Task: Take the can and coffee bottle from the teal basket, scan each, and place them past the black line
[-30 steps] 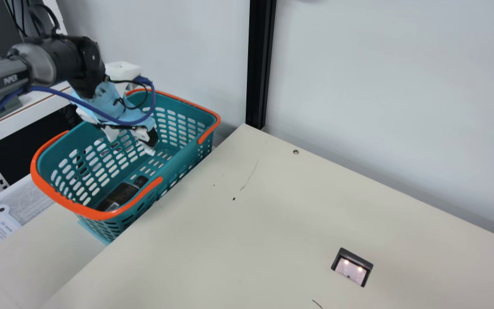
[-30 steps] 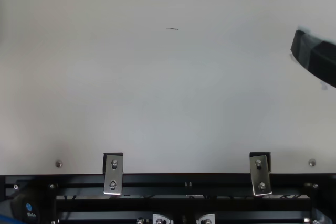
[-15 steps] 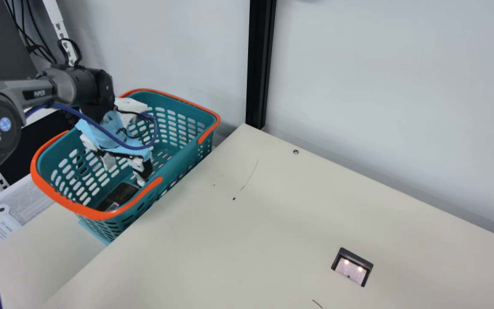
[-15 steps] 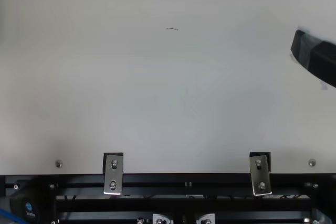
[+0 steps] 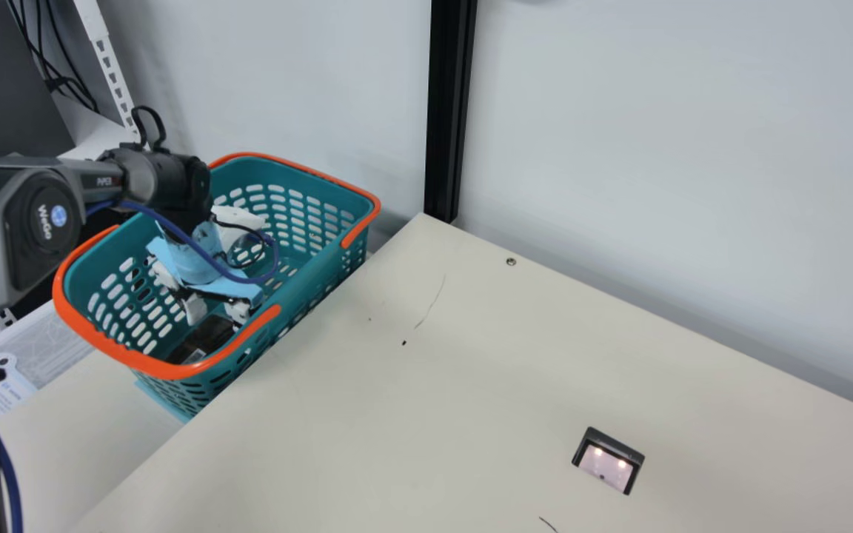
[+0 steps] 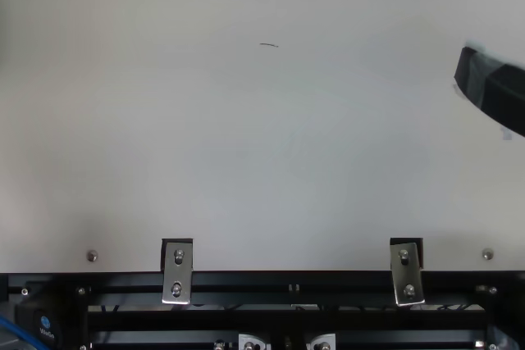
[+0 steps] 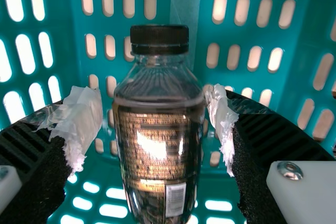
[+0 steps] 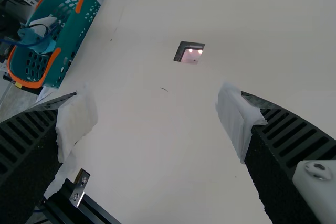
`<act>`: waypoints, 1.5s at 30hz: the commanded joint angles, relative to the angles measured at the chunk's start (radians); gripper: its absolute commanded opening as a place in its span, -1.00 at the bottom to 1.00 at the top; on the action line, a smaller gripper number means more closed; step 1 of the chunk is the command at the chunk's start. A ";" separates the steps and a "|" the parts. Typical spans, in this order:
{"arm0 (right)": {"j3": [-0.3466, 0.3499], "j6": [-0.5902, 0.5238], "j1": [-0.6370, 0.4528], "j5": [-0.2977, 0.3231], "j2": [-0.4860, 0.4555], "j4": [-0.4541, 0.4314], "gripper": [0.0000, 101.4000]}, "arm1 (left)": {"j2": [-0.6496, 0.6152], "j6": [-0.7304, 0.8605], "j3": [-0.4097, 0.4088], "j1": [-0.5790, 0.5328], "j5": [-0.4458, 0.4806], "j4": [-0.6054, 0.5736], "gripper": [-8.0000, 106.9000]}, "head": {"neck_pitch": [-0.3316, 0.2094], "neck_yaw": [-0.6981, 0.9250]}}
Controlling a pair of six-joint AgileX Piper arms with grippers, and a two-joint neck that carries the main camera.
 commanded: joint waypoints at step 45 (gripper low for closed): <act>0.000 0.000 0.000 0.000 0.000 0.000 1.00 | -0.527 -0.030 -0.088 -0.089 -0.147 -0.425 -0.68 | -0.023 0.007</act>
